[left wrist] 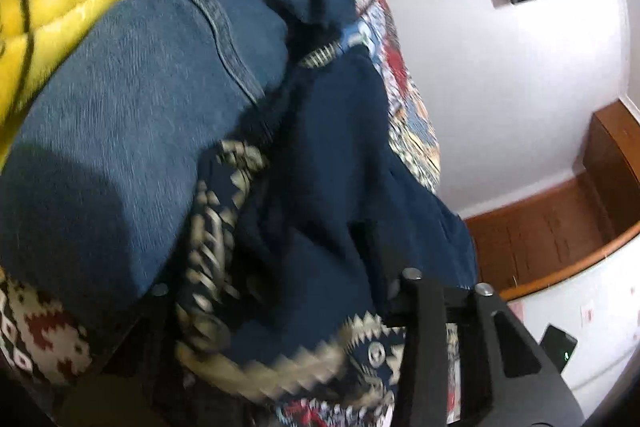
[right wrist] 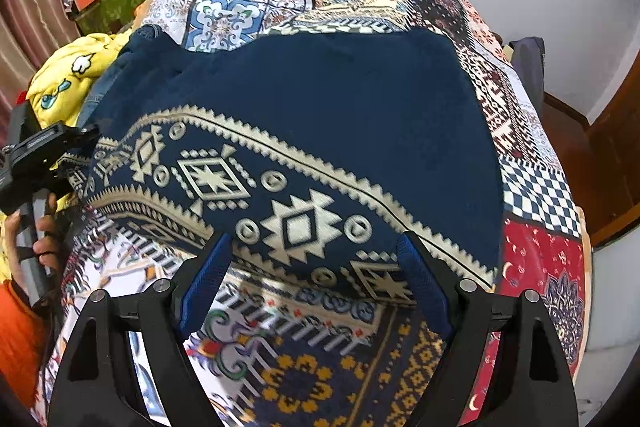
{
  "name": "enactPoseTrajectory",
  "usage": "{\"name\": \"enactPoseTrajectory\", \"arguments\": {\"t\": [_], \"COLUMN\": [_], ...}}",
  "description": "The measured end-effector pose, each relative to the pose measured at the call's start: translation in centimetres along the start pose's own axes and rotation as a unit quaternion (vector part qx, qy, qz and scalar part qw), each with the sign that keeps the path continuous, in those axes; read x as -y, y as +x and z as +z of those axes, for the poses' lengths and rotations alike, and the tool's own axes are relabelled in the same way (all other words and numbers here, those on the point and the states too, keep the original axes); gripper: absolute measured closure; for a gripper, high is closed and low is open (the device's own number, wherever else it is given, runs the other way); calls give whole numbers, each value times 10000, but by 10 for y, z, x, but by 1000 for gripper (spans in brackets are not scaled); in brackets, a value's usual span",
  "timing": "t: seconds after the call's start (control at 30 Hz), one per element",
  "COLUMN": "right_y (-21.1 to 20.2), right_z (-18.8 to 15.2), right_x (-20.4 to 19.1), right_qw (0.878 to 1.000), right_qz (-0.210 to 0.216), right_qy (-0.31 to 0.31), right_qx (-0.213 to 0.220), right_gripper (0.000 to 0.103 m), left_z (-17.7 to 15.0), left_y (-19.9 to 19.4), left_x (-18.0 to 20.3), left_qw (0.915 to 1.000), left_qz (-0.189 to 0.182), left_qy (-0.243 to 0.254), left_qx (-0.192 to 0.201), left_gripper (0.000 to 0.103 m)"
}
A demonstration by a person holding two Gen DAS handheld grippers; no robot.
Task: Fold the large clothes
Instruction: 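Grasp the folded garment's edge with the left tool and lift it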
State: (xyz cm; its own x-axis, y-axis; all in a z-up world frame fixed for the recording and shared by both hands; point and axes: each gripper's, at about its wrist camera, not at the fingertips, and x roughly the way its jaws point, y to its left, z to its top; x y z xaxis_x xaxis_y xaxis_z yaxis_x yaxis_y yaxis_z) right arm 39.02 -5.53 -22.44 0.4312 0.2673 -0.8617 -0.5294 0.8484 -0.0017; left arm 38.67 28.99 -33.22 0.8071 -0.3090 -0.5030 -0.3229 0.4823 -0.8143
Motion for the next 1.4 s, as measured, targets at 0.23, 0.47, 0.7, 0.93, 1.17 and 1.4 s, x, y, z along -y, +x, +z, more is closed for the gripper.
{"name": "enactPoseTrajectory", "arguments": {"t": [0.23, 0.47, 0.7, 0.93, 1.17, 1.4], "right_y": [-5, -8, 47, 18, -20, -39], "right_z": [19, 48, 52, 35, -3, -41], "right_x": [-15, -50, -82, -66, 31, 107], "right_qw": [9998, 9955, 9924, 9930, 9925, 9821], "right_qz": [167, 849, 1221, 1183, 702, 328], "right_qy": [-42, 39, 93, -56, 964, 1836], "right_qx": [66, 419, -117, 49, 270, 267], "right_gripper": [21, 21, 21, 21, 21, 21], "left_z": [21, 33, 37, 15, -45, -135], "left_y": [-22, -76, -86, -45, 9, 72], "left_x": [37, 94, 143, 183, 259, 298], "left_qw": [9968, 9873, 9768, 9732, 9572, 9274], "left_qz": [302, -490, -161, -117, -359, -248], "left_qy": [464, 816, 1586, 2083, 2854, 3664], "left_qx": [585, 1271, 1430, 967, 326, -716], "left_gripper": [88, 93, 93, 93, 93, 93]}}
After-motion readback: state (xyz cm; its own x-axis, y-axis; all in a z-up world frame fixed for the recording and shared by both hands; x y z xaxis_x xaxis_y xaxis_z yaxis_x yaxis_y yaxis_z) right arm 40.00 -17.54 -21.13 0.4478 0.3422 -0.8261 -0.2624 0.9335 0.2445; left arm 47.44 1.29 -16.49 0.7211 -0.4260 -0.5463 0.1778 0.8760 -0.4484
